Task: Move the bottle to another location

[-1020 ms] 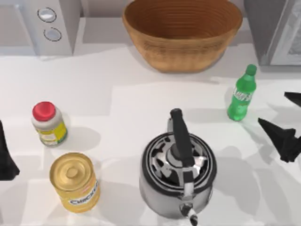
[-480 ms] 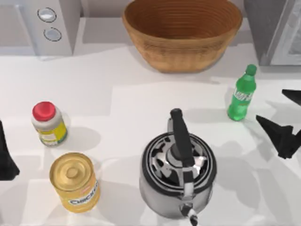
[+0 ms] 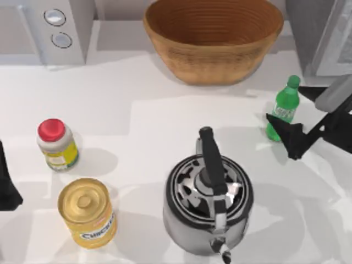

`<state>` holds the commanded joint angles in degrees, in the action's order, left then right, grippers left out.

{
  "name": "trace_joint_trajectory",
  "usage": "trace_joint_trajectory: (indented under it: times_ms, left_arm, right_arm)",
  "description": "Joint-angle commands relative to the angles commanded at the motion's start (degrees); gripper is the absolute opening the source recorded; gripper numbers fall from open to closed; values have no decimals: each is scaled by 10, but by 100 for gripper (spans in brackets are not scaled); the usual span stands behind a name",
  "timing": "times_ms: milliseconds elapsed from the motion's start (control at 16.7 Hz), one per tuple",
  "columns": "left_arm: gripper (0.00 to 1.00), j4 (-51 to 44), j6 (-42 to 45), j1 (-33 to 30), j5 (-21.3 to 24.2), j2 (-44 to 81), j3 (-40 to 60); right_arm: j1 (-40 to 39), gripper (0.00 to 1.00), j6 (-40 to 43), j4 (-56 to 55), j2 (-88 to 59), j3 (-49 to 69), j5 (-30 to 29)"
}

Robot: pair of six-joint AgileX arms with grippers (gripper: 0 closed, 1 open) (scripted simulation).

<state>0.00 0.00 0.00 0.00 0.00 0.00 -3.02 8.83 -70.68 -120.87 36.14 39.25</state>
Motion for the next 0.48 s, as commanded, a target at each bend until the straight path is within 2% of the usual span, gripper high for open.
trace_joint_trajectory:
  times_ms: [180,420,480]
  left_arm:
    - [100,0,0,0,0,0,0]
    - [100,0,0,0,0,0,0]
    - [100,0,0,0,0,0,0]
  right_arm:
    - [-36,100,-12,-3,-19,19,-35]
    - [-37,100,-12,-3,-20,20,-36]
    - [-37,92,-12,-3,-20,20,-36]
